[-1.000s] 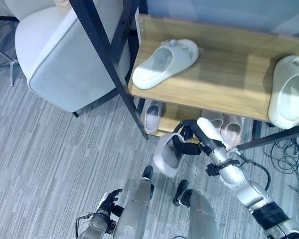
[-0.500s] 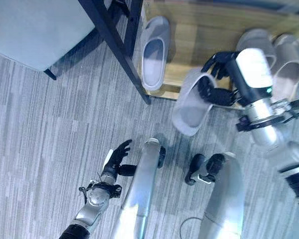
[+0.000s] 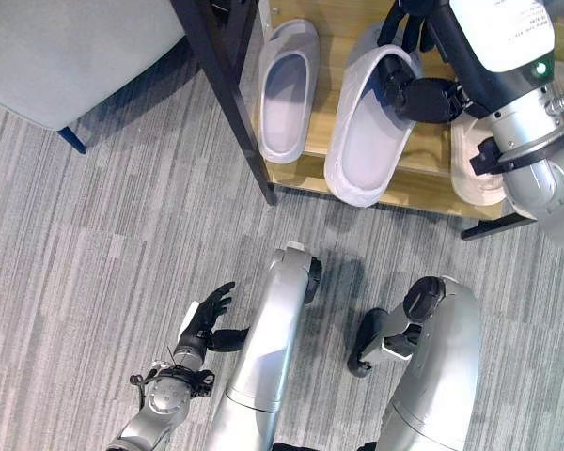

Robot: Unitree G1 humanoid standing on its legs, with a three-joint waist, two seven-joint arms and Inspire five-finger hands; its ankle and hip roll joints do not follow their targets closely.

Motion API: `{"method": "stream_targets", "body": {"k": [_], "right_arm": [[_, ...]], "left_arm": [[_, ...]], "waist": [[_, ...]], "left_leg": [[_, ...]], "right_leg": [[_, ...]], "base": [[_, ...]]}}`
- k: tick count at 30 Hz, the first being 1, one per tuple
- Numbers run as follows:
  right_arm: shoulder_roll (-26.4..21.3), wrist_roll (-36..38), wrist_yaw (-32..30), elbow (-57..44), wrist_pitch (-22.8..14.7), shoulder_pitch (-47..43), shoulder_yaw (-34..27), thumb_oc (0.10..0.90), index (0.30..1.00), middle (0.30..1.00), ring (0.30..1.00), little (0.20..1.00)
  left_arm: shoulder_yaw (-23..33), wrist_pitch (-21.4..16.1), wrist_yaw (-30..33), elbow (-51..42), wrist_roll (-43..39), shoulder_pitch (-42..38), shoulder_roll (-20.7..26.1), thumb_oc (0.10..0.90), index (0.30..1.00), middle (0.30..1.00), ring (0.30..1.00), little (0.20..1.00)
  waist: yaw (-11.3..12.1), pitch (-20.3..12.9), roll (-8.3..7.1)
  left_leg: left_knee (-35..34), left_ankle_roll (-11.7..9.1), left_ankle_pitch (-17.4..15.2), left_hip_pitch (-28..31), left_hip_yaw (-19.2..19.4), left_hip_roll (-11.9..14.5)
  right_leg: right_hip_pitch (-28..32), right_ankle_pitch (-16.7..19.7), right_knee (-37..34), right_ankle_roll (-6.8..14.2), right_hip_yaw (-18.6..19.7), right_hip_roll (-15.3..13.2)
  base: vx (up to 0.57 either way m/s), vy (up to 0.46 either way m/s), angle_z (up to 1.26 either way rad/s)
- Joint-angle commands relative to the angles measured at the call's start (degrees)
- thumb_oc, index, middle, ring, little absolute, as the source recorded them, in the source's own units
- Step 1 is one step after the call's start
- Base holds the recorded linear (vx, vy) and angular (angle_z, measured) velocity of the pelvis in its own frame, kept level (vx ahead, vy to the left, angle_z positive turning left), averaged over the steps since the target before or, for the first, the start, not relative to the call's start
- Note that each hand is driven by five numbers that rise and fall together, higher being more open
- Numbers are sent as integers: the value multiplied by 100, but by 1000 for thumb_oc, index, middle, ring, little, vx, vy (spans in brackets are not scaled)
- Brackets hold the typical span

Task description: Arrange the slippers neatly on the shoe rack.

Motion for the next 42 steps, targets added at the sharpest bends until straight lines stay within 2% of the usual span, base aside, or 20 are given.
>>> {"method": "stream_targets", "body": {"k": [1,5,7,10,16,25,32,33,34,37,42], "right_arm": [[-362,224,-513,135,0,-1345,309,400,300,300,300,300],[-293,235,-509,568,57,-1729,791,400,300,300,300,300],[-273,185,-448,983,109,-2076,1321,400,300,300,300,300],[-234,131,-424,1483,155,-2305,1804,400,300,300,300,300],[-146,29,-389,2160,247,-2516,2315,400,300,300,300,300],[136,-41,-449,2661,311,-2613,2464,400,300,300,300,300],[289,-107,-483,2773,343,-2719,2509,400,300,300,300,300],[331,-110,-467,2847,362,-2738,2533,717,775,775,775,775],[354,-118,-448,2923,370,-2763,2573,800,900,900,900,900],[417,-132,-294,3183,359,-2951,2840,800,900,900,900,900],[412,-52,-238,3240,312,-2980,2929,800,900,900,900,900]], "left_arm": [[-245,-491,128,-539,-40,253,376,800,900,900,900,900],[-289,-527,108,-581,-62,242,491,800,900,900,900,900],[-307,-562,90,-600,-92,276,612,800,900,900,900,900],[-321,-587,109,-623,-87,292,678,800,900,900,900,900],[-360,-613,100,-571,-189,385,799,800,900,900,900,900],[-413,-648,116,-474,-281,472,947,800,900,900,900,900],[-465,-657,87,-467,-289,431,1005,800,900,900,900,900],[-488,-663,79,-467,-287,426,1029,800,900,900,900,900],[-502,-665,74,-473,-297,428,1046,800,900,900,900,900],[-522,-696,65,-496,-317,420,1092,800,900,900,900,900],[-498,-692,88,-535,-310,509,1128,800,900,900,900,900]], "waist": [[387,-142,106],[491,-142,133],[582,-142,157],[643,-142,207],[764,-142,289],[921,-142,468],[996,-142,547],[1022,-142,553],[1031,-142,550],[1034,-142,565],[979,-142,552]], "left_leg": [[184,276,-1424,247,-201,-64],[294,243,-1477,247,-262,-97],[346,192,-1494,247,-321,-125],[347,150,-1481,247,-378,-171],[335,79,-1452,247,-503,-276],[350,16,-1451,247,-694,-392],[347,-17,-1429,247,-798,-464],[333,-24,-1424,247,-814,-477],[328,-29,-1421,247,-832,-485],[300,-50,-1408,247,-843,-503],[307,-79,-1410,247,-842,-496]], "right_leg": [[268,-632,330,-485,9,20],[339,-653,419,-493,-49,-26],[403,-641,471,-479,-111,-70],[461,-648,485,-493,-180,-117],[591,-627,478,-503,-321,-205],[726,-571,420,-468,-545,-282],[821,-540,388,-452,-660,-315],[841,-526,379,-450,-681,-316],[853,-522,364,-451,-697,-319],[885,-510,348,-472,-730,-337],[854,-483,378,-476,-693,-318]], "base": [[34,-9,-2],[0,0,0],[7,-21,8],[4,-37,9],[-8,-36,11],[-4,1,5],[0,0,0],[0,0,0],[0,0,0],[0,0,0],[0,0,0]]}}
